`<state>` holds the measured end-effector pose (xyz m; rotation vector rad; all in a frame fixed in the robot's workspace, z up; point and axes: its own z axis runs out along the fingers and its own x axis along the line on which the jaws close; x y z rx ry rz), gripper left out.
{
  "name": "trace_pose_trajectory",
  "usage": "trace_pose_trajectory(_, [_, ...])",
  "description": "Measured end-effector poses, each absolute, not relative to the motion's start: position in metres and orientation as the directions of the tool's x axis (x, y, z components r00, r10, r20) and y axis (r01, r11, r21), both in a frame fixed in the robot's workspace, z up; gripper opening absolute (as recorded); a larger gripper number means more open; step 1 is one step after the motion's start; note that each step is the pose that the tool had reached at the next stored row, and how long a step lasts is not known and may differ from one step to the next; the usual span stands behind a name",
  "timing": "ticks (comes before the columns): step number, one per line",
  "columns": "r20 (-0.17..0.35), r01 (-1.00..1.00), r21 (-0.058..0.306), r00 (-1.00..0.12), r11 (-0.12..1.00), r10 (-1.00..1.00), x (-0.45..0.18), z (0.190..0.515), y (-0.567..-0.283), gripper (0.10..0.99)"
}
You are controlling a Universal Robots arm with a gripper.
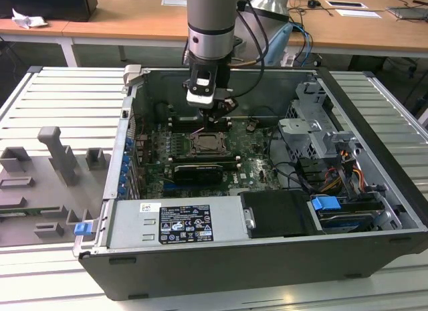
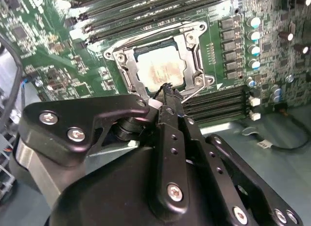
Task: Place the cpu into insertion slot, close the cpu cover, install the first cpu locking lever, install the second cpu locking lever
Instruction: 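Install the first cpu locking lever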
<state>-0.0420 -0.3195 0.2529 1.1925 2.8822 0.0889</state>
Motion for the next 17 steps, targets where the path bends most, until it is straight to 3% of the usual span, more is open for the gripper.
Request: trace_pose_trajectory(17, [0.002,0.542,0.061,-0.84,0.838,0.543,-0.042,0.2529,-0.3195,0.106])
